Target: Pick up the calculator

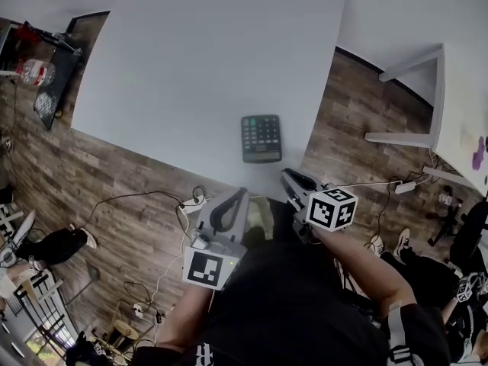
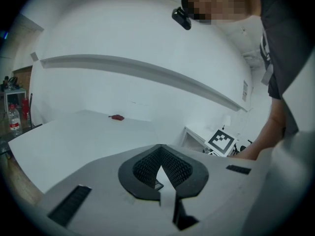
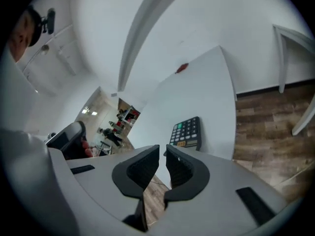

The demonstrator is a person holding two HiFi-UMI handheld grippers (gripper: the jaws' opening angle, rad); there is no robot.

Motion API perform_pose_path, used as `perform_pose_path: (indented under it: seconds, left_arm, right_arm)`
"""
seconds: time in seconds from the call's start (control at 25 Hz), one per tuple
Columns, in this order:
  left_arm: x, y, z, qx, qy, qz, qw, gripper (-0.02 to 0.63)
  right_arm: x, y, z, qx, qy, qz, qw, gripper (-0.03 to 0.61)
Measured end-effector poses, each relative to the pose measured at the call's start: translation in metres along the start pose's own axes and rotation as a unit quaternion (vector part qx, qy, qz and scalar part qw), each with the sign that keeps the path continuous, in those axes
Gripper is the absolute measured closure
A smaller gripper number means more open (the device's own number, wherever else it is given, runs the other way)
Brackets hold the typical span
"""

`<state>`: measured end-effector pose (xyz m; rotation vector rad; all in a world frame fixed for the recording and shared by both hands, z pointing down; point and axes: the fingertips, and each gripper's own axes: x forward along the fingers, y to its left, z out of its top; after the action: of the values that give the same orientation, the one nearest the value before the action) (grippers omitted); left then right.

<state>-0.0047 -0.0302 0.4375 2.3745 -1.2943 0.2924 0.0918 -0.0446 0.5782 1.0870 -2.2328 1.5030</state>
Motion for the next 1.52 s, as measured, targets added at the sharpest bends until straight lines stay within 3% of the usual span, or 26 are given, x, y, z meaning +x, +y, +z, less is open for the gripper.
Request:
perform_pose_path:
  seconds: [0.2, 0.52, 0.84, 1.04, 1.32, 1.52]
  left_arm:
    - [0.003, 0.012, 0.001, -0.005, 0.012, 0.013, 0.9998, 0.609]
    - [0.007, 0.017, -0.003, -0.01, 0.03, 0.029, 0.9991, 0.609]
    - [0.007, 0.029, -0.006, -0.018, 0.047, 0.044, 0.9978, 0.609]
    - [0.006, 0.032, -0.009, -0.022, 0.052, 0.05, 0.9972, 0.608]
    - [0.006, 0.034, -0.012, -0.024, 0.061, 0.063, 0.9959, 0.609]
    - [-0.001, 0.038, -0.016, -0.029, 0.065, 0.077, 0.9945, 0.609]
  right_arm:
    - [0.025, -0.034, -0.007, 0.125, 0.03, -0.006, 0.992, 0.502]
    - [0.048, -0.059, -0.018, 0.226, 0.056, 0.003, 0.972, 0.482]
    - [0.056, -0.071, -0.03, 0.295, 0.08, -0.004, 0.952, 0.481]
    - [0.063, -0.08, -0.035, 0.312, 0.087, -0.007, 0.946, 0.469]
    - [0.084, -0.08, -0.033, 0.363, 0.097, 0.054, 0.925, 0.465]
    - [0.093, -0.073, -0.036, 0.37, 0.111, 0.084, 0.919, 0.481]
